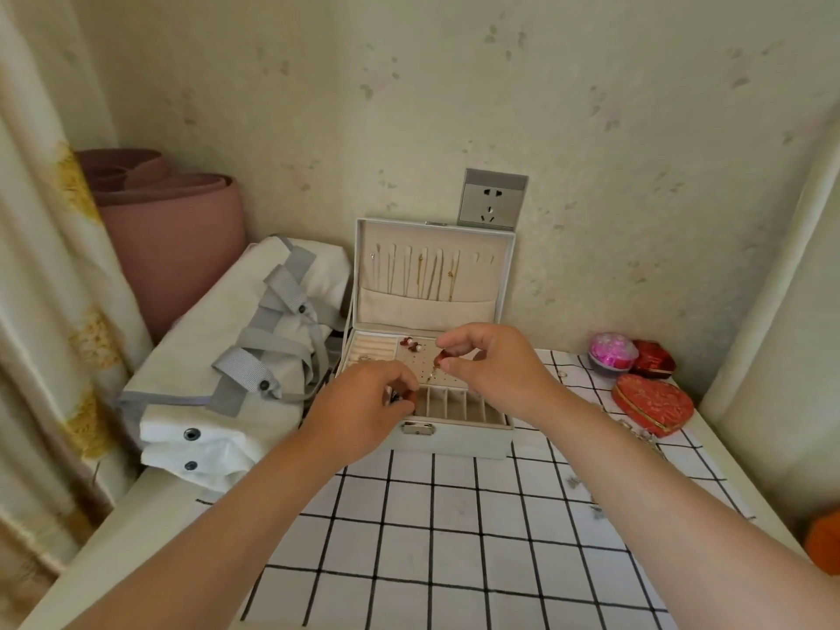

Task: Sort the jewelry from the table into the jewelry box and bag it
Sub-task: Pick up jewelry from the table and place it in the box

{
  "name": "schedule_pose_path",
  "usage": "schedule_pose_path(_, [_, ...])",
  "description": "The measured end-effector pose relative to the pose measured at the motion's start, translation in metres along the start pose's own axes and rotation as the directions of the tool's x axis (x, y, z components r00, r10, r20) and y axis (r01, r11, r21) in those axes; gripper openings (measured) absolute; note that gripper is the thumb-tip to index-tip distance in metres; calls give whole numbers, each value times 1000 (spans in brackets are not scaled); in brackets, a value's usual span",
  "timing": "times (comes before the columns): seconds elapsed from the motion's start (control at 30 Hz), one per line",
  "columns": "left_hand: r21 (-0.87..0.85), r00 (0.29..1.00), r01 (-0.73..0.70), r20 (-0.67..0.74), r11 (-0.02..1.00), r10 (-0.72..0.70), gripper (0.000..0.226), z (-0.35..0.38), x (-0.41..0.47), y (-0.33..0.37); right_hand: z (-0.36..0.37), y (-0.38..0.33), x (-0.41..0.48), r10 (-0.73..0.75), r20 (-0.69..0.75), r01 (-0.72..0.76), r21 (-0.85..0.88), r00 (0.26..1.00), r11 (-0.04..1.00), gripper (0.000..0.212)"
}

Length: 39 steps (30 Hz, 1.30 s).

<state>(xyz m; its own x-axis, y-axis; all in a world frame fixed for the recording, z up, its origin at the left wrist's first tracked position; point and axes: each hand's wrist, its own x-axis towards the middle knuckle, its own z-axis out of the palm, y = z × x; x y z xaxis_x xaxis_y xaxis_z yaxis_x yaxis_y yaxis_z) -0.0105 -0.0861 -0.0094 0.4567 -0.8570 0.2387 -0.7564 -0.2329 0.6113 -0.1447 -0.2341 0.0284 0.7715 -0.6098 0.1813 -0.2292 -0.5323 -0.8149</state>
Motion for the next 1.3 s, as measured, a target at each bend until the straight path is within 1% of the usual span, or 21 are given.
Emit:
schedule_pose_path(0.17, [56, 1000, -15, 0, 998, 15, 17, 3, 0, -5, 16, 4, 2, -6, -3, 5, -40, 1000, 999, 20])
schedule_pose_path(0.3, [65, 999, -40, -3, 997, 40, 20, 6, 3, -4, 28, 10, 5, 11, 26, -8, -146, 1000, 989, 20])
schedule_pose_path(0.43, [47, 999, 15, -31, 999, -13, 19, 10, 5, -4, 34, 13, 7, -3, 16, 7, -232, 1000, 973, 20])
schedule_pose_path(0.6, [-2, 997, 51, -57, 999, -51, 16, 12, 5, -1, 36, 21, 6, 8, 54, 9, -311, 998, 950, 18])
schedule_pose_path(0.73, [18, 997, 60, -50, 998, -59, 11, 11, 5, 1, 37, 18, 4, 10, 102, 26, -346, 995, 938, 18])
schedule_pose_path(0.83, [47, 998, 40, -51, 998, -37, 13, 10, 6, 2, 37, 15, 5, 10, 110, 31, -360, 994, 933, 20])
schedule_pose_path(0.93, [85, 998, 29, -61, 996, -24, 14, 10, 6, 3, 35, 15, 7, 25, 80, 10, -400, 996, 917, 16])
schedule_pose_path(1.0, [115, 998, 6, -67, 993, 2, 15, 11, 7, 2, 34, 17, 7, -6, 92, 45, -434, 996, 900, 15])
schedule_pose_path(1.07, [158, 998, -11, -52, 987, 19, 17, 12, 8, 2, 34, 21, 8, -45, 145, 107, -454, 988, 885, 18])
schedule_pose_path(1.13, [182, 999, -35, -34, 983, 42, 18, 13, 9, 0, 35, 23, 9, -53, 194, 140, -469, 980, 872, 22])
schedule_pose_path(1.3, [191, 995, -102, 36, 976, 97, 21, 14, 11, -9, 32, 27, 11, -68, 172, 144, -482, 983, 864, 24])
